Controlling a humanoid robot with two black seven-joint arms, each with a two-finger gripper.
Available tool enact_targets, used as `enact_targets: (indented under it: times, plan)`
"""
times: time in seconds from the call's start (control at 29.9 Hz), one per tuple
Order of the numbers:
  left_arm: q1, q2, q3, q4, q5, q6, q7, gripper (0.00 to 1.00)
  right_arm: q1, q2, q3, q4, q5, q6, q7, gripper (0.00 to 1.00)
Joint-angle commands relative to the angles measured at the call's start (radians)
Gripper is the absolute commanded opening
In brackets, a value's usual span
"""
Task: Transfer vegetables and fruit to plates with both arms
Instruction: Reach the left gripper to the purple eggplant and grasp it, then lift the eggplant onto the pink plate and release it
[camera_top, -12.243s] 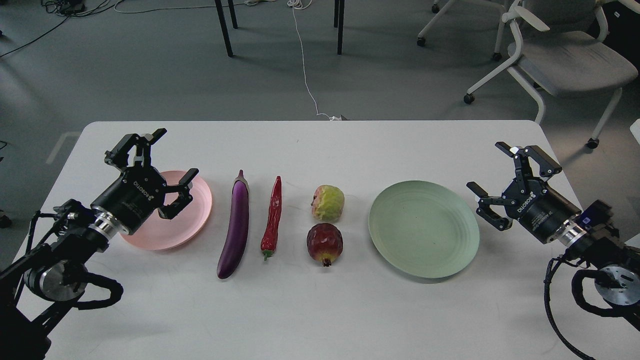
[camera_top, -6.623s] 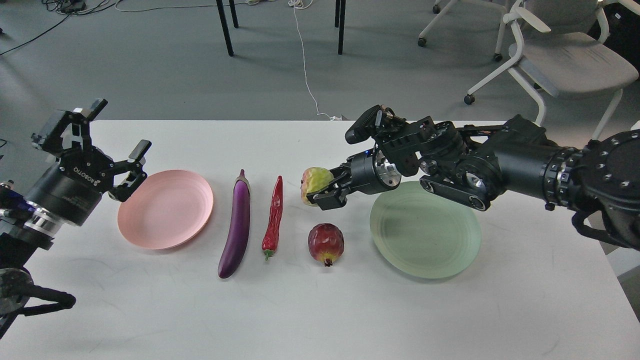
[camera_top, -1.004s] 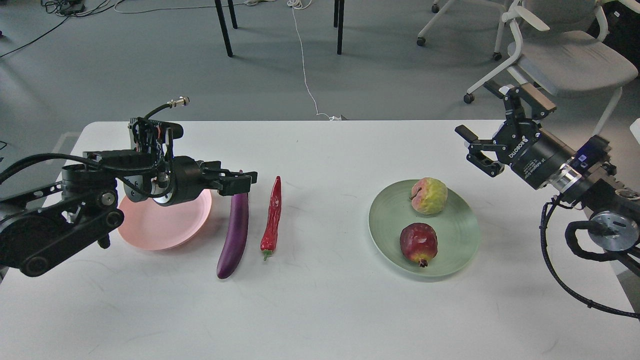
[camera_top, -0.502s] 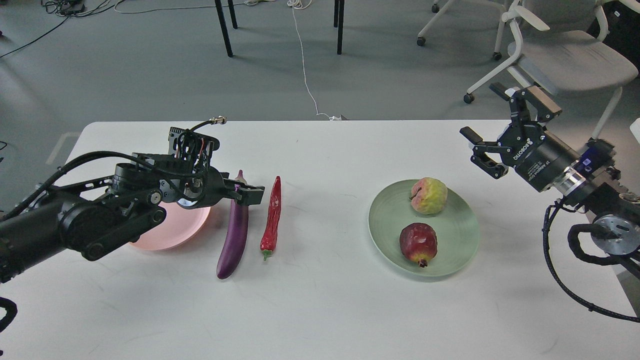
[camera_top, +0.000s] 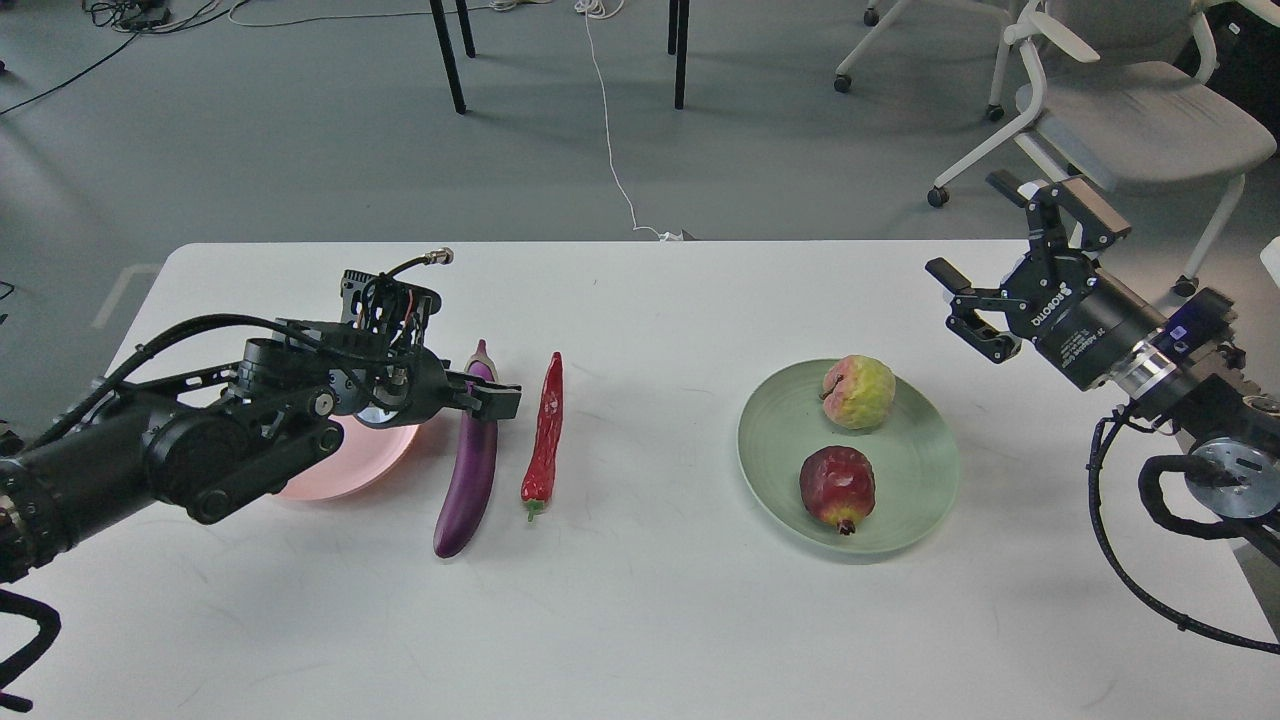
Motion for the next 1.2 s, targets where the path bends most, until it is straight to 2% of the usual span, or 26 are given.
enact_targets:
  times: [0.0, 0.3, 0.43, 0.5, 0.57, 0.64, 0.67, 0.7, 0.74, 1.07, 1.17]
  plan:
    - [0.001, 0.000, 0.000, 0.001, 0.000, 0.001, 0.000, 0.97, -0.001, 0.000, 0.002, -0.001, 0.000, 0.000, 0.000, 0.99]
    - [0.013, -0.043, 0.000, 0.004, -0.011, 0.005, 0.015, 0.90, -0.001, 0.000, 0.003, -0.001, 0.000, 0.000, 0.000, 0.99]
    - [0.019, -0.045, -0.002, 0.004, -0.011, 0.005, 0.037, 0.81, -0.004, 0.000, 0.005, 0.000, 0.000, 0.000, 0.000, 0.99]
    - [0.019, -0.045, -0.002, 0.005, -0.011, 0.004, 0.044, 0.72, -0.005, 0.000, 0.008, 0.002, 0.001, 0.000, 0.000, 0.99]
    - [0.018, -0.043, -0.002, 0.005, -0.011, 0.004, 0.044, 0.67, -0.005, 0.000, 0.017, 0.002, 0.001, 0.000, 0.000, 0.99]
    - [0.018, -0.043, -0.002, 0.005, -0.011, 0.004, 0.046, 0.56, -0.007, 0.000, 0.018, 0.002, 0.001, 0.000, 0.000, 0.99]
    - [0.018, -0.043, -0.002, 0.004, -0.011, 0.002, 0.046, 0.47, -0.007, 0.000, 0.018, 0.003, 0.001, 0.000, 0.000, 0.99]
    - [0.018, -0.043, -0.002, 0.004, -0.012, 0.002, 0.050, 0.31, -0.007, 0.000, 0.018, 0.002, 0.000, 0.000, 0.000, 0.99]
    - [0.018, -0.043, -0.002, 0.004, -0.014, 0.004, 0.058, 0.19, -0.007, 0.000, 0.018, 0.003, 0.001, 0.000, 0.000, 0.99]
    - [0.003, -0.026, -0.011, -0.028, -0.095, 0.004, 0.083, 0.16, -0.013, 0.000, 0.023, 0.002, 0.000, 0.000, 0.000, 0.99]
    - [-0.019, 0.013, -0.020, -0.051, -0.149, -0.007, 0.087, 0.16, -0.013, 0.000, 0.023, 0.002, 0.000, 0.000, 0.000, 0.99]
